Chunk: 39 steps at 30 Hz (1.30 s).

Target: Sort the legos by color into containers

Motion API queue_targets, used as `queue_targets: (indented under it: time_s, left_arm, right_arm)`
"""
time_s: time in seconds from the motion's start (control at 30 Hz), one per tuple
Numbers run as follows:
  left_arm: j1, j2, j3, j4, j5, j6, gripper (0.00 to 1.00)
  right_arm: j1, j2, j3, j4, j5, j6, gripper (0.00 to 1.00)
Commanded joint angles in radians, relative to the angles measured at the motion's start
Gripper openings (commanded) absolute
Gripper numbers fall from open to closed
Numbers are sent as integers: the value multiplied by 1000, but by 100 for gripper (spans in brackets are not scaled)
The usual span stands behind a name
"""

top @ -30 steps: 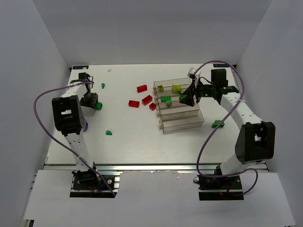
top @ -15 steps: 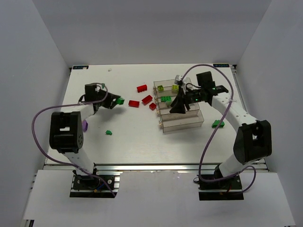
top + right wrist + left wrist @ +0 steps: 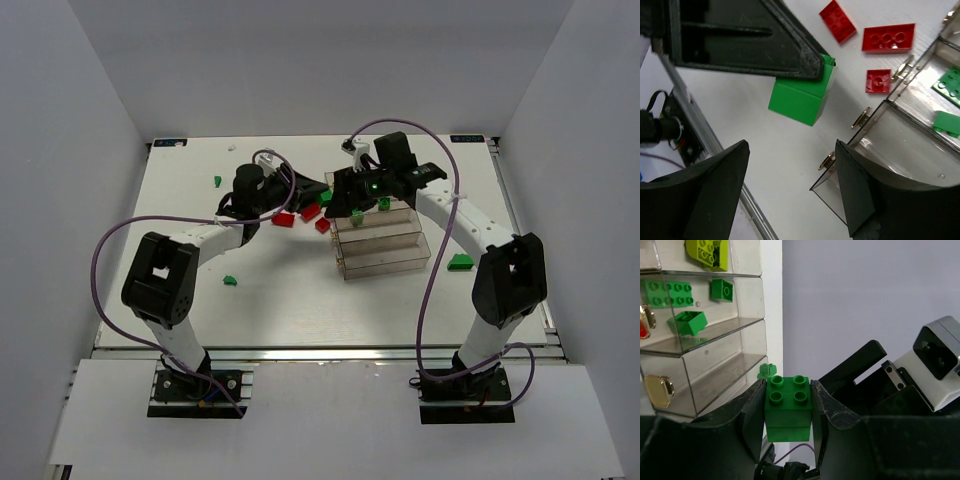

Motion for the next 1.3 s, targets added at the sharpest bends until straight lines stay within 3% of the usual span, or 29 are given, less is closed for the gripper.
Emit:
queue_targets:
  time_s: [0.0, 0.43, 0.8, 0.97, 1.27]
  left_arm:
    - [-30, 11, 59, 34, -40, -16, 0]
    - [-65, 44, 69, 67, -40, -45, 0]
    - [-69, 38, 57, 85, -43, -56, 0]
    - [-67, 43, 62, 83, -50, -47, 0]
    - [-65, 60, 76, 91, -52, -42, 0]
  right_arm:
    - [16, -25, 40, 54, 166, 140, 75]
    - [36, -11, 9, 140, 301, 207, 65]
    - [40, -11, -12, 143, 263, 166, 26]
    - [40, -46, -63, 127, 189, 108, 0]
    - [24, -163, -239, 125, 120, -36, 0]
